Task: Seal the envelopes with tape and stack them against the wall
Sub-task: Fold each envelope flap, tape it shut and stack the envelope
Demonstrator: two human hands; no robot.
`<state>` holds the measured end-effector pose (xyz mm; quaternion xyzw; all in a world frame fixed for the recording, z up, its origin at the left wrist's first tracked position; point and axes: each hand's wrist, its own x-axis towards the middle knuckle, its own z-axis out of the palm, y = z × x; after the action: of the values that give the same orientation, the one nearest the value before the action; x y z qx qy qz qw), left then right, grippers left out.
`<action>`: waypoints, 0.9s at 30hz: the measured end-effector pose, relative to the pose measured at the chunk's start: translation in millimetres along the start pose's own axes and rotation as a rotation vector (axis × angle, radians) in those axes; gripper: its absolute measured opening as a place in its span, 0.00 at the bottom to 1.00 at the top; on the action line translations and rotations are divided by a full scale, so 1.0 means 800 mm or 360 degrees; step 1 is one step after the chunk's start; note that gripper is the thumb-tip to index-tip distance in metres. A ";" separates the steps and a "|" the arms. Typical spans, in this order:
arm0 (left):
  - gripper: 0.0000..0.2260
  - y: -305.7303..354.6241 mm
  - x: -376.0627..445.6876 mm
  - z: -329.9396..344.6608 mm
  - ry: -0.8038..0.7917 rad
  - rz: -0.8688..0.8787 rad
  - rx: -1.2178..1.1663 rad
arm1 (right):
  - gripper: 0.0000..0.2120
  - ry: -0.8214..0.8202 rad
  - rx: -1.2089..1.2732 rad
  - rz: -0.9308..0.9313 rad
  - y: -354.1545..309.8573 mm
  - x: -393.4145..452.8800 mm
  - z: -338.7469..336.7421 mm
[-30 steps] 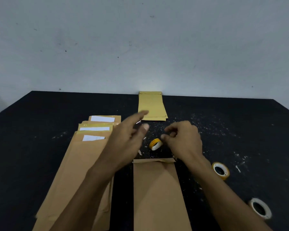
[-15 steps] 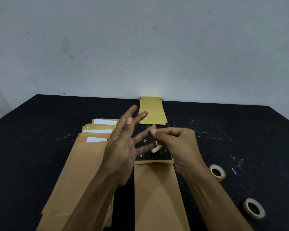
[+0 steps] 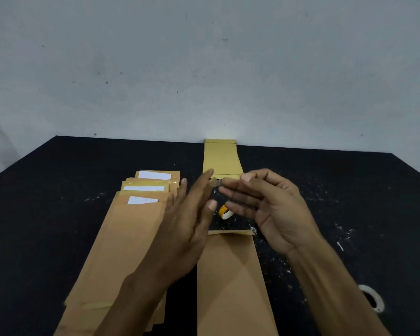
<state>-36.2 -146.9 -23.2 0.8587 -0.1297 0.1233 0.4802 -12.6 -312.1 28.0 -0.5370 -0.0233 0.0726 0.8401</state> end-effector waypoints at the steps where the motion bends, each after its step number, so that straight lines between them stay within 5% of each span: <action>1: 0.21 -0.001 -0.001 0.003 0.0005 0.0030 0.0185 | 0.01 -0.0013 0.0013 0.0009 0.003 0.000 0.000; 7: 0.21 -0.007 0.001 -0.005 0.0286 -0.0029 0.0515 | 0.02 -0.0054 0.0135 0.0003 0.013 -0.002 -0.009; 11: 0.14 0.014 0.008 -0.017 0.0219 -0.0545 -0.0677 | 0.02 -0.0075 0.0128 0.0037 0.014 -0.002 -0.014; 14: 0.21 0.025 0.014 -0.018 0.0130 -0.0739 -0.1178 | 0.02 -0.0073 0.0086 0.0048 0.019 -0.001 -0.015; 19: 0.05 0.018 0.015 -0.008 0.0301 -0.0712 -0.1009 | 0.01 -0.0028 0.0001 0.0129 0.023 0.000 -0.021; 27: 0.06 -0.002 0.004 0.019 0.0495 -0.0828 -0.0587 | 0.03 0.0256 -0.0810 0.0266 0.028 0.000 -0.035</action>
<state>-31.4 -159.6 -31.1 0.7327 0.1479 0.1006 0.6566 -11.7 -328.0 -3.6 -0.7349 0.0704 0.0905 0.6685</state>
